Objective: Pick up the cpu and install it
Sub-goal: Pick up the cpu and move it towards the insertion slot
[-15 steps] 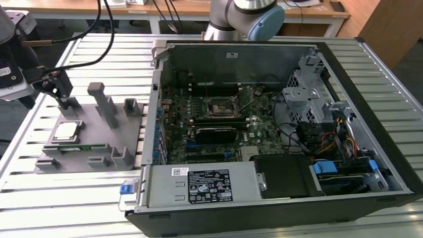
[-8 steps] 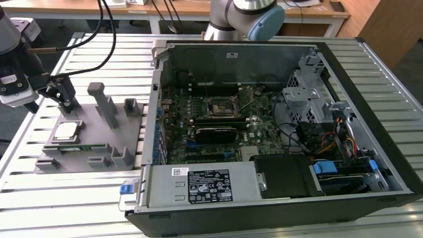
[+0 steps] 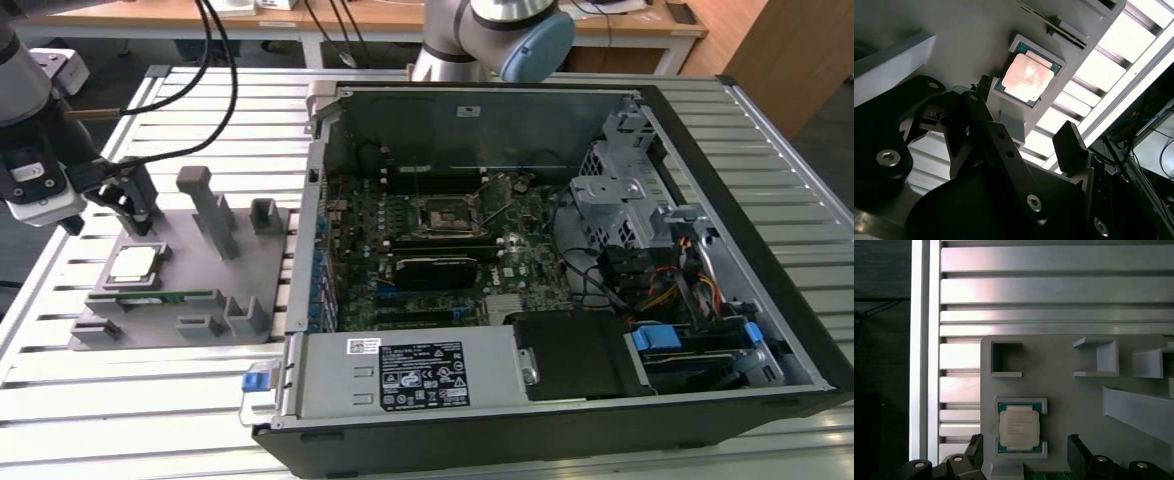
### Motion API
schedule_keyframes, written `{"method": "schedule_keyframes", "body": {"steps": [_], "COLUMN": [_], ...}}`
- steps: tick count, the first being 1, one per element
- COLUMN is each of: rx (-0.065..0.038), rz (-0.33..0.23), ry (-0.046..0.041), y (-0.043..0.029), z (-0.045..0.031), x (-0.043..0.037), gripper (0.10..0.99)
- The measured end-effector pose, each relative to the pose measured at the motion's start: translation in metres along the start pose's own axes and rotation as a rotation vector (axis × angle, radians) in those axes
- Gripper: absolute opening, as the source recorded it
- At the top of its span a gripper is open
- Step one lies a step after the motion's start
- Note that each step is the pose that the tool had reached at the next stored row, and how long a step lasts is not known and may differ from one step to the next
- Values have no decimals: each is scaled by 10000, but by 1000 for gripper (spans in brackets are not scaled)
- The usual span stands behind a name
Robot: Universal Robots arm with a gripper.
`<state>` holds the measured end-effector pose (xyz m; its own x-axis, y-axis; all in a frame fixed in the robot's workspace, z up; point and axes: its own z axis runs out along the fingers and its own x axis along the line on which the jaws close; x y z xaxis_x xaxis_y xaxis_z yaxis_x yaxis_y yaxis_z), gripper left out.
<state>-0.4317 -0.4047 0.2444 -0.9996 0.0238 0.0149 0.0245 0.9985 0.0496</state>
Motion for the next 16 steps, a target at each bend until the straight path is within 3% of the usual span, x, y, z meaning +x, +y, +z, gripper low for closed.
{"method": "schedule_keyframes", "body": {"steps": [16], "rx": [-7], "rz": [-20], "ry": [1], "y": [-41], "z": [289], "x": [-3], "gripper": [761]}}
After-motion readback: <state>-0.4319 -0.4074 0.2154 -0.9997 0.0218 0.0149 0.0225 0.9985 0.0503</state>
